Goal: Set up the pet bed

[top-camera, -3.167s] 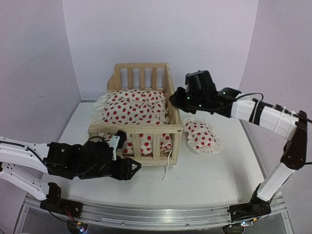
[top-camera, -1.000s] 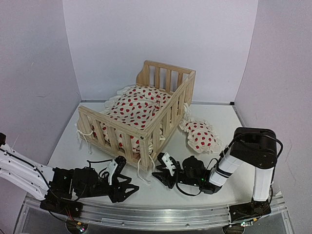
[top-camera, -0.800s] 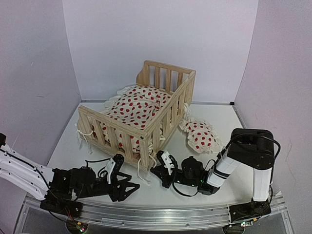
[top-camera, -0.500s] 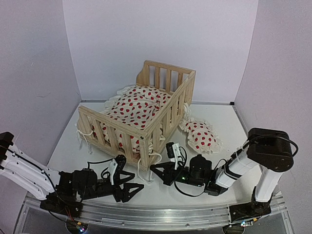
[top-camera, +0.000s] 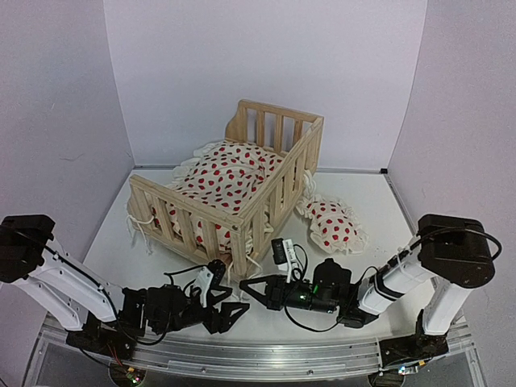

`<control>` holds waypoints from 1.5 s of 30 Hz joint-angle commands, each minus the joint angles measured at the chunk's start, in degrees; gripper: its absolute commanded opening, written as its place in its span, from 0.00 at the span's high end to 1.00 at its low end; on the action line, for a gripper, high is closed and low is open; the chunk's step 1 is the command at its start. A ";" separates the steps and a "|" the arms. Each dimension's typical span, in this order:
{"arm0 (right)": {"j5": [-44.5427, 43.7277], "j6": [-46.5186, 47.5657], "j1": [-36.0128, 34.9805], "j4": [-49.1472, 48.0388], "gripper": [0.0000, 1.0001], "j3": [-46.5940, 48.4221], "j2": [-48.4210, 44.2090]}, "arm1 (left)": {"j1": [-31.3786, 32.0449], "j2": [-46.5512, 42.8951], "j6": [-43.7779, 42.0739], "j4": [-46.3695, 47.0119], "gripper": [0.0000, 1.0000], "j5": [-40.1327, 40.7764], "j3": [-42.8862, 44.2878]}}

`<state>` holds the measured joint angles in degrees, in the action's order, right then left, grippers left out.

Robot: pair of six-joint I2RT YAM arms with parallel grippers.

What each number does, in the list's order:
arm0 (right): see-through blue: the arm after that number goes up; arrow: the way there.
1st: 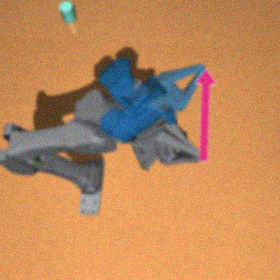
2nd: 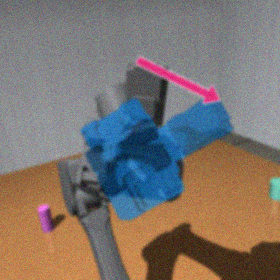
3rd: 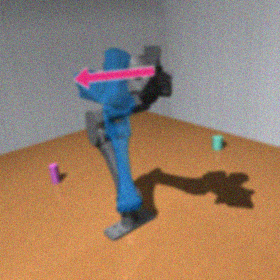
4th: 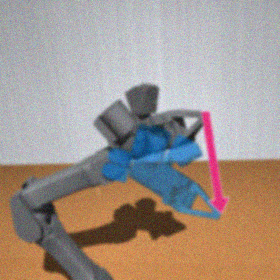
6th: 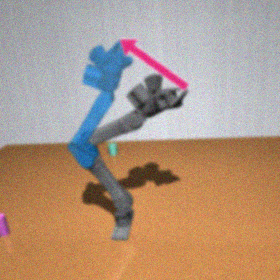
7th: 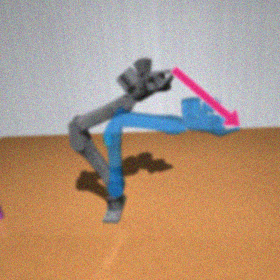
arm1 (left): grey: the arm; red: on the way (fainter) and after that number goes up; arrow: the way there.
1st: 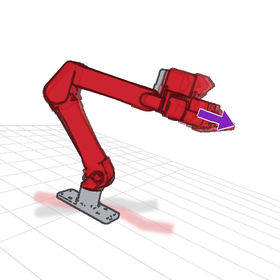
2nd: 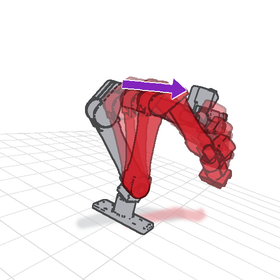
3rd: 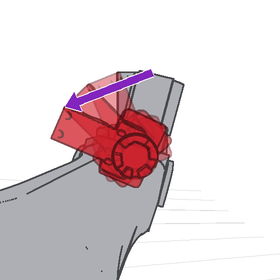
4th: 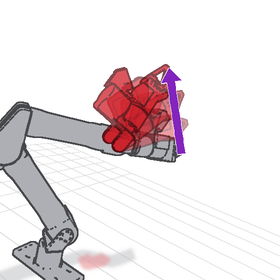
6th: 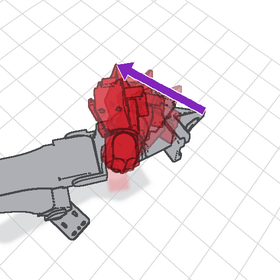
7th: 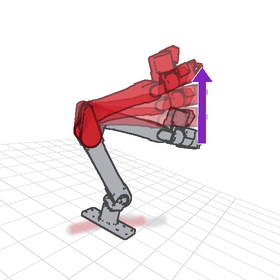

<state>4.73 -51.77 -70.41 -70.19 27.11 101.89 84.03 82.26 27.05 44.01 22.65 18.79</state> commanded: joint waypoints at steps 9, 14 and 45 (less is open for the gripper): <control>-2.17 1.92 -2.01 4.18 0.96 -1.98 -6.73 | -1.47 -2.33 0.63 0.12 0.97 -0.31 0.75; -9.73 13.50 -1.36 32.15 0.54 -4.24 -16.92 | -1.58 -5.95 2.09 -10.01 1.00 0.30 1.78; -18.20 51.30 -5.10 14.55 0.33 11.29 13.27 | -5.12 -13.51 9.02 -21.67 1.00 -3.71 0.57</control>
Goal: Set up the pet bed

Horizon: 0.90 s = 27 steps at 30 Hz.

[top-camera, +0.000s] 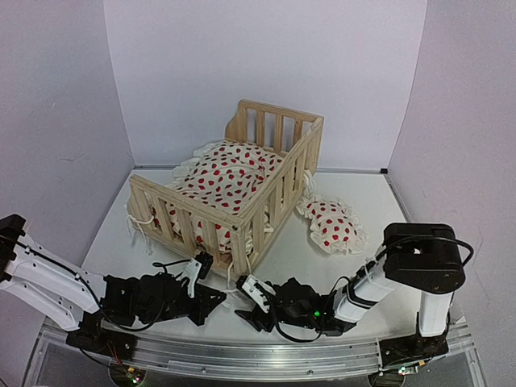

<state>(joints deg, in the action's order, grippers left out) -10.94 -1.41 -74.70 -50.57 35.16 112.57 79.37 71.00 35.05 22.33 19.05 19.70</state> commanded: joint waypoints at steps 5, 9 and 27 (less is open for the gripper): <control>-8.76 -0.14 -0.96 -10.49 0.47 3.41 6.84 | -0.92 -4.77 1.16 -0.38 1.00 -0.38 -1.37; -11.42 -4.11 -0.98 -11.63 0.63 2.69 8.19 | -0.91 -5.96 1.39 -1.09 1.00 -0.92 -1.54; -2.53 -14.95 -1.51 -4.22 1.00 -10.46 -8.57 | -1.02 -0.44 -0.25 -1.63 1.00 -6.54 1.98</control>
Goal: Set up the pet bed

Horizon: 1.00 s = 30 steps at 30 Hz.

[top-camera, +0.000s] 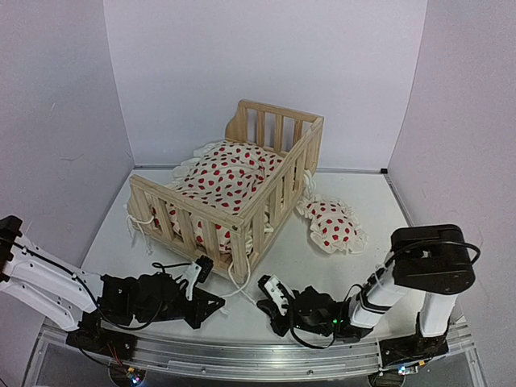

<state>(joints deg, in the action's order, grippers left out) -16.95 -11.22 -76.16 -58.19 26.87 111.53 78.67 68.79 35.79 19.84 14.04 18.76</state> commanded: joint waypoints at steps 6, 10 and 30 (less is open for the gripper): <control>12.35 -14.00 -0.04 11.28 1.00 -1.98 -17.23 | -0.42 6.35 -1.25 0.99 1.00 -0.71 5.72; 15.25 -18.59 -0.04 12.67 1.00 -0.78 -21.24 | -0.46 9.69 -1.59 0.91 0.96 -0.23 8.41; 15.73 -27.82 0.05 32.39 1.00 7.66 -31.52 | 4.90 -7.11 -19.48 0.91 0.31 0.38 3.65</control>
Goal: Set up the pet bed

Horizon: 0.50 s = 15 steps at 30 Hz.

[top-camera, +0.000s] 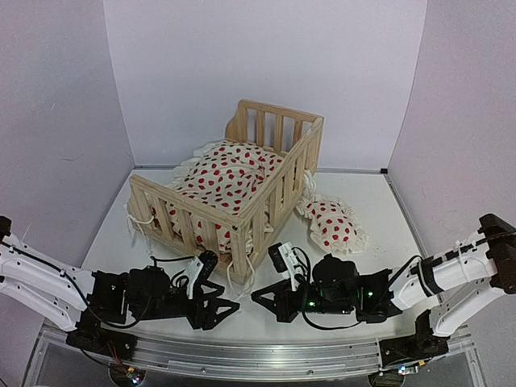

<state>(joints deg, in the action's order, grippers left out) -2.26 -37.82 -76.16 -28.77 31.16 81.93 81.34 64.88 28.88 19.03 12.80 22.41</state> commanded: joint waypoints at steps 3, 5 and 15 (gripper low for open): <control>1.75 -1.26 0.05 3.59 1.00 4.18 -2.01 | 4.16 -1.11 -25.92 4.18 0.31 1.13 1.49; 1.82 -1.15 0.04 3.92 1.00 4.58 -2.03 | 4.18 1.13 -31.51 5.86 0.31 0.49 2.47; 3.44 -0.49 0.05 5.20 1.00 5.36 -2.57 | 3.31 9.77 -39.81 9.35 0.48 7.50 7.50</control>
<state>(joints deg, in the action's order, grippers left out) -0.58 -38.81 -76.16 -23.20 33.63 81.36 85.19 73.36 -6.09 22.74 15.57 26.20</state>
